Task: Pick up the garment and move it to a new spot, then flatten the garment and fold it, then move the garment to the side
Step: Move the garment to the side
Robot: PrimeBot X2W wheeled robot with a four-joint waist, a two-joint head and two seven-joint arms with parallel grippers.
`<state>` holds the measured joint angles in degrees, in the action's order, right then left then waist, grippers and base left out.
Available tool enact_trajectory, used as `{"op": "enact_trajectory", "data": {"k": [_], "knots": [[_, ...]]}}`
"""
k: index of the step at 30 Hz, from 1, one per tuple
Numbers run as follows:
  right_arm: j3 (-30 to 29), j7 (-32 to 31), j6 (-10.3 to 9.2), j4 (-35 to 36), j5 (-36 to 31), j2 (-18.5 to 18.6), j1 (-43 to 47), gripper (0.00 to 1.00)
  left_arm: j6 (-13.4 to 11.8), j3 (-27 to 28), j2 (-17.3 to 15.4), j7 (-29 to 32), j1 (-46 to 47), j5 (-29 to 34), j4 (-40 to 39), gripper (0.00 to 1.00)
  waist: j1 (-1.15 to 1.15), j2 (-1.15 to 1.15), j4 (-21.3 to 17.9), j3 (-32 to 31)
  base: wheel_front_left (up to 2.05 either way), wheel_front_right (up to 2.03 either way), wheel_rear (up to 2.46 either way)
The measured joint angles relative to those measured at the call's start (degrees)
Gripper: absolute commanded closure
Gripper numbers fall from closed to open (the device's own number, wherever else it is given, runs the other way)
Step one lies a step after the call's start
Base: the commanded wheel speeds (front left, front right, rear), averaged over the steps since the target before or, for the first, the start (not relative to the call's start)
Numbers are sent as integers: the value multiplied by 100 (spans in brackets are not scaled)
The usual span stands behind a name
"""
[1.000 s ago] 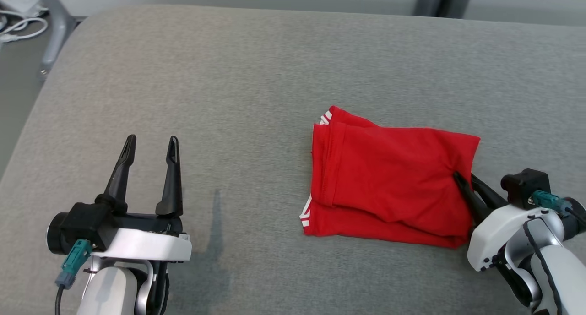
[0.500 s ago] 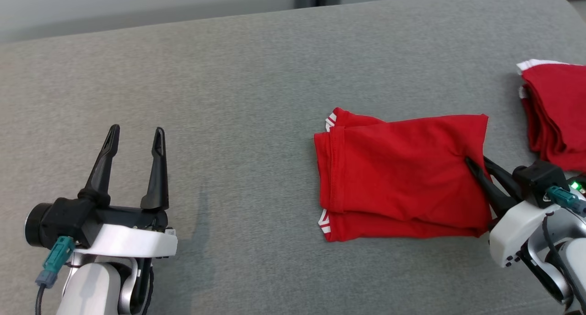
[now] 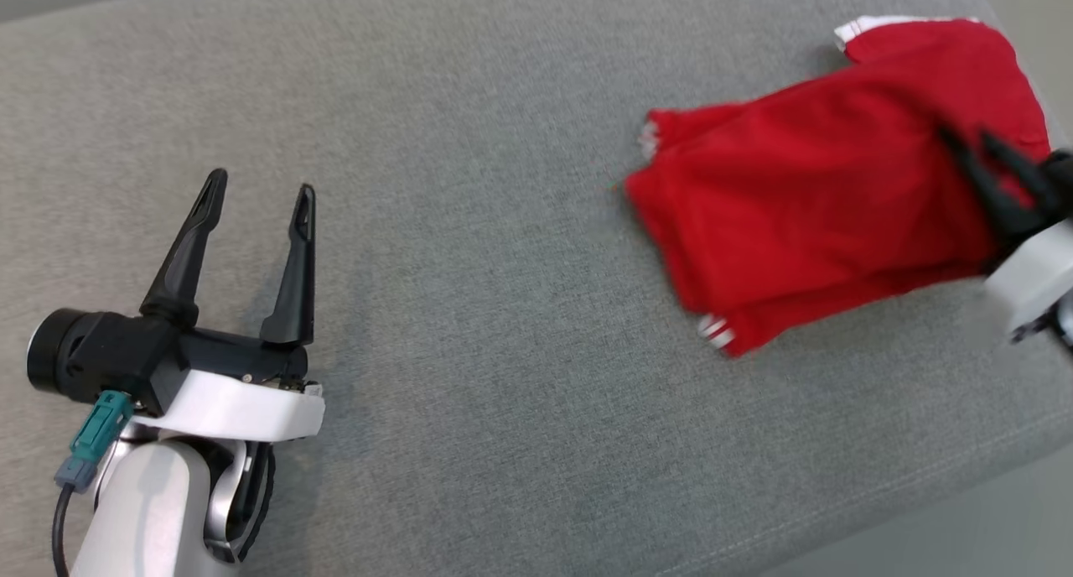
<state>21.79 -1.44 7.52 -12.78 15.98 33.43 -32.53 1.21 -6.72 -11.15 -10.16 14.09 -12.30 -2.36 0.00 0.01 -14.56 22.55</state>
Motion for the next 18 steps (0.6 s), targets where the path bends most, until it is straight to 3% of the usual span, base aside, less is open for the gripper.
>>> {"op": "enact_trajectory", "data": {"k": [7, 14, 16, 17, 18], "knots": [[-448, 291, 0, -428, 127, 713, -435, 100, 26, -80, -143, 142, 142, 101, -250, 0, 0, 0, -150, 480, 0, 0, 0], [-575, 474, 0, -1362, 199, 706, -844, 100, 82, -158, -280, 312, 346, 165, -431, 0, 0, 0, -229, 862, 0, 0, 0], [-627, 563, 0, -1757, 198, 564, -989, 54, 103, -186, -305, 364, 415, 167, -469, 0, 0, 0, -226, 958, 0, 0, 0], [-665, 623, 0, -1986, 199, 491, -1060, 0, 126, -208, -313, 381, 454, 172, -479, 0, 0, 0, -216, 1001, 0, 0, 0], [-737, 720, 0, -2219, 205, 417, -1126, 0, 131, -235, -322, 403, 493, 174, -488, 0, 0, 0, -200, 1040, 0, 0, 0]]}}
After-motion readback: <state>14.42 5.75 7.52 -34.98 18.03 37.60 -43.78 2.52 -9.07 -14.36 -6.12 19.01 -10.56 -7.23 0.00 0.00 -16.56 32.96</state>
